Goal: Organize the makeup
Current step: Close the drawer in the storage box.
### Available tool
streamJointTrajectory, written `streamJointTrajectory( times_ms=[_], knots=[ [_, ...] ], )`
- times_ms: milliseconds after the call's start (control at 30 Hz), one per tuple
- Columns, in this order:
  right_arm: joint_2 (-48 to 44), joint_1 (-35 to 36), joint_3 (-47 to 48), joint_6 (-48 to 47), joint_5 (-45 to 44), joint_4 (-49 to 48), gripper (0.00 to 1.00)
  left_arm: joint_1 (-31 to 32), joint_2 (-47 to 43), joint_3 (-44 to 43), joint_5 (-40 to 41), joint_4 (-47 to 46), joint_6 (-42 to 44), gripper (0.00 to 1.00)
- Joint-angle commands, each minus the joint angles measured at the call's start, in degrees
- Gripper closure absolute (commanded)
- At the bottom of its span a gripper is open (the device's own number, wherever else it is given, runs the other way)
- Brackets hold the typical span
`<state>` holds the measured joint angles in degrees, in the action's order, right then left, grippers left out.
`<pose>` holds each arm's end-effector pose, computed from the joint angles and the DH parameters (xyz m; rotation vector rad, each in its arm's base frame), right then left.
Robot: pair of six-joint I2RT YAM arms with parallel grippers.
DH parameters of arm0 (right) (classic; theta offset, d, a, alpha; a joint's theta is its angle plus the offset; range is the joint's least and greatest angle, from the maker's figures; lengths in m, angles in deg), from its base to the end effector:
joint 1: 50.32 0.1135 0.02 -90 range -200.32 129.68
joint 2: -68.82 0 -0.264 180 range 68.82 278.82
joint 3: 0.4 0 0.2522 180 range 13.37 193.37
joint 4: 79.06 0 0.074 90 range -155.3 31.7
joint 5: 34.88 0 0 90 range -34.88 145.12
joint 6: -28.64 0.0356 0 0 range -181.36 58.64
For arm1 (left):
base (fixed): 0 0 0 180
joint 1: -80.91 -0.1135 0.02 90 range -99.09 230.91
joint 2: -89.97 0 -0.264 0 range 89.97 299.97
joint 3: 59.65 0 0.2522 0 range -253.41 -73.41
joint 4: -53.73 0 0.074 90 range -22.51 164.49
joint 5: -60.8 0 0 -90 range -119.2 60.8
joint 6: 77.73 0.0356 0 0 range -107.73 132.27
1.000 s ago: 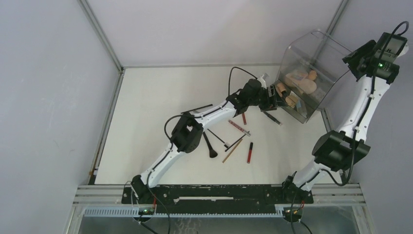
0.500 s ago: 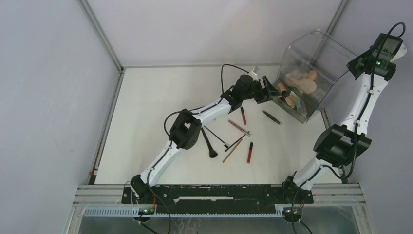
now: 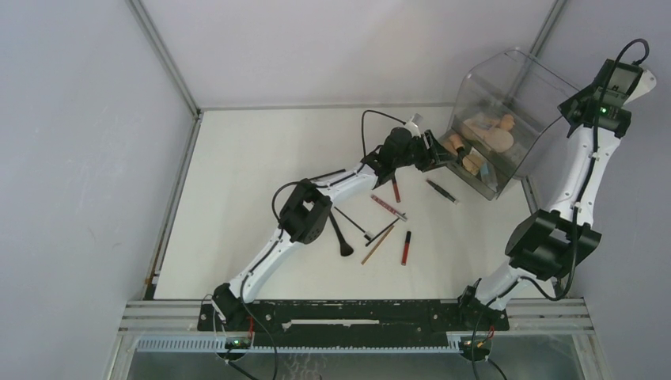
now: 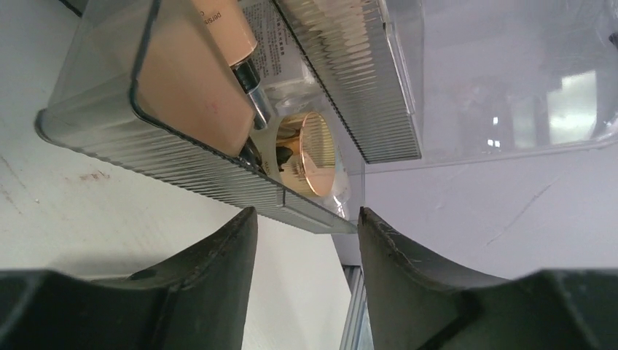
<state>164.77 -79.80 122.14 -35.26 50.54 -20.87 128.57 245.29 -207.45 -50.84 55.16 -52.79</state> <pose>0.3173 -0.1827 0.4316 1.0314 1.8553 -0.1198 0.4050 -0.4639 0.1741 0.0210 2.0760 -1.6751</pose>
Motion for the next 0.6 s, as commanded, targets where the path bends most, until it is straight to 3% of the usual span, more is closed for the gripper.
streamJointTrajectory(
  times_ms=[0,200,567],
  knots=[
    [-3.5,4.2,-3.8,-0.8,7.1,4.2,1.00,0.1,-0.4,-3.0,0.7,-2.0,1.3,0.46],
    [-6.6,5.3,-7.9,-4.0,9.9,7.4,1.00,-0.2,0.7,-3.0,1.4,-3.2,1.5,0.55],
    [-8.1,4.3,-10.6,-6.8,11.2,9.4,1.00,0.6,6.4,-12.4,8.5,-5.6,6.6,0.57]
  ],
)
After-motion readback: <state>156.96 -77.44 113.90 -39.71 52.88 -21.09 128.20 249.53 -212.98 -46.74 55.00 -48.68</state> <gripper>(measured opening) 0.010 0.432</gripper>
